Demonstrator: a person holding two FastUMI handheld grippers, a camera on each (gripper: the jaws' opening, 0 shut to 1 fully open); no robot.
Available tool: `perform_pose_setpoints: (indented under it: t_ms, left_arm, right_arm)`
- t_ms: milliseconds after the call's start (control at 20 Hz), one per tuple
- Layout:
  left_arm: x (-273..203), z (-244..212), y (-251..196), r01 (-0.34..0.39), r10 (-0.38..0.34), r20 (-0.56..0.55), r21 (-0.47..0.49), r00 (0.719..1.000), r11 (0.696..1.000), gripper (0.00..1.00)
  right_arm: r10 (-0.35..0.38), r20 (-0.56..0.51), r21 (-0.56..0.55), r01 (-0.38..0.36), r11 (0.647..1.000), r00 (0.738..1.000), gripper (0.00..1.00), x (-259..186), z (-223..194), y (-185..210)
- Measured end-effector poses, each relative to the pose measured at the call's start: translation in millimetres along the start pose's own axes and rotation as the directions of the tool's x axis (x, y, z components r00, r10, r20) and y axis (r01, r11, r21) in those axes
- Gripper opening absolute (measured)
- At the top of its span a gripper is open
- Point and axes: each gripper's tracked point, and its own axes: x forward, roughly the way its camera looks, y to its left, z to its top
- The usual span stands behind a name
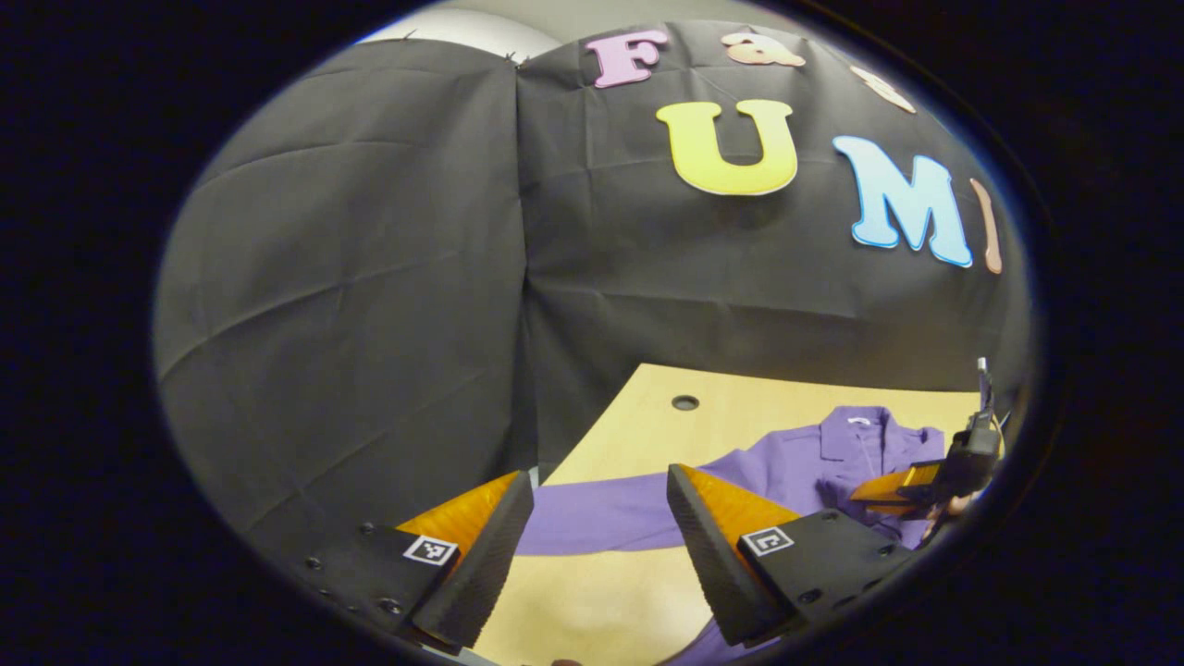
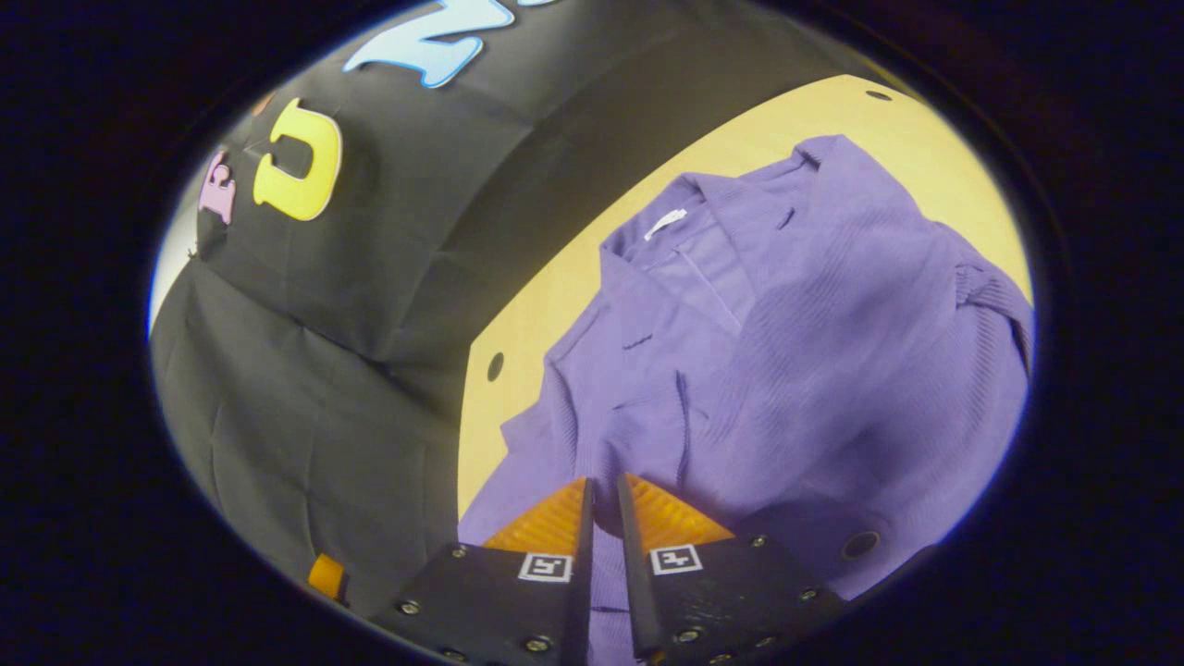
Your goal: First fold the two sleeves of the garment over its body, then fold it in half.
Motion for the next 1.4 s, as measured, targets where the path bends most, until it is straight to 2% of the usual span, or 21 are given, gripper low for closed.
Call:
perform_pose_setpoints:
  t_ms: [50, 200, 250, 350, 400, 450, 500, 600, 650, 750, 850, 950, 1050, 1150, 1300, 1350, 1400]
  left_arm:
    - [2, -6, 0, 0.0, 0.0, -0.009, -0.002, 1.0, 1.0, 0.96]
    - [15, -24, 3, 0.001, -0.001, -0.032, 0.004, 0.999, 1.0, 0.96]
    - [21, -31, 6, -0.002, 0.002, -0.042, 0.007, 0.999, 1.0, 0.96]
    - [36, -44, 14, -0.011, 0.011, -0.063, 0.003, 0.998, 1.0, 0.96]
    - [45, -50, 18, -0.017, 0.016, -0.073, -0.005, 0.997, 1.0, 1.0]
    - [55, -58, 23, -0.027, 0.026, -0.087, -0.013, 0.996, 1.0, 1.0]
    - [65, -65, 29, -0.038, 0.036, -0.103, -0.021, 0.994, 0.999, 0.96]
    - [84, -82, 38, -0.054, 0.049, -0.137, -0.031, 0.989, 0.998, 0.96]
    - [92, -93, 43, -0.059, 0.054, -0.156, -0.033, 0.986, 0.998, 1.0]
    - [108, -112, 52, -0.073, 0.066, -0.201, -0.029, 0.977, 0.997, 0.97]
    - [124, -130, 57, -0.086, 0.075, -0.235, -0.036, 0.969, 0.996, 1.0]
    - [136, -148, 65, -0.101, 0.085, -0.266, -0.047, 0.96, 0.994, 0.92]
    - [145, -161, 71, -0.116, 0.097, -0.292, -0.048, 0.951, 0.992, 1.0]
    - [150, -172, 75, -0.132, 0.112, -0.314, -0.043, 0.943, 0.99, 1.0]
    - [149, -197, 79, -0.169, 0.131, -0.384, -0.067, 0.914, 0.983, 0.98]
    - [150, -195, 79, -0.17, 0.126, -0.359, -0.095, 0.925, 0.981, 0.99]
    - [150, -196, 80, -0.18, 0.127, -0.364, -0.115, 0.922, 0.977, 1.0]
  right_arm:
    - [0.0, -0.005, -0.003, 0.0, 1.0, 1.0, 0.21, 1, -1, -1]
    - [0.007, -0.022, -0.019, -0.008, 1.0, 1.0, 0.19, -6, -5, 3]
    - [0.003, -0.033, -0.024, -0.003, 1.0, 0.999, 0.27, -7, -7, 2]
    - [-0.009, -0.036, -0.057, 0.007, 0.998, 0.999, 0.29, -15, -3, 0]
    - [-0.013, -0.034, -0.076, 0.01, 0.997, 0.999, 0.42, -21, -2, -1]
    - [-0.018, -0.036, -0.089, 0.015, 0.996, 0.999, 0.42, -24, 0, -1]
    - [-0.024, -0.039, -0.102, 0.02, 0.995, 0.999, 0.42, -29, 0, -2]
    - [-0.035, -0.045, -0.119, 0.03, 0.992, 0.998, 0.42, -35, 1, -4]
    - [-0.044, -0.049, -0.131, 0.037, 0.991, 0.998, 0.42, -39, 1, -6]
    - [-0.059, -0.054, -0.147, 0.05, 0.988, 0.997, 0.42, -43, 3, -9]
    - [-0.075, -0.051, -0.159, 0.066, 0.985, 0.996, 0.43, -47, 6, -12]
    - [-0.089, -0.049, -0.172, 0.08, 0.982, 0.995, 0.43, -51, 7, -17]
    - [-0.099, -0.05, -0.182, 0.089, 0.979, 0.994, 0.43, -54, 9, -20]
    - [-0.112, -0.05, -0.191, 0.1, 0.976, 0.993, 0.43, -56, 12, -25]
    - [-0.118, -0.053, -0.195, 0.106, 0.975, 0.992, 0.43, -59, 14, -29]
    - [-0.119, -0.054, -0.197, 0.106, 0.975, 0.991, 0.43, -60, 14, -29]
    - [-0.12, -0.058, -0.2, 0.107, 0.974, 0.991, 0.43, -60, 14, -30]
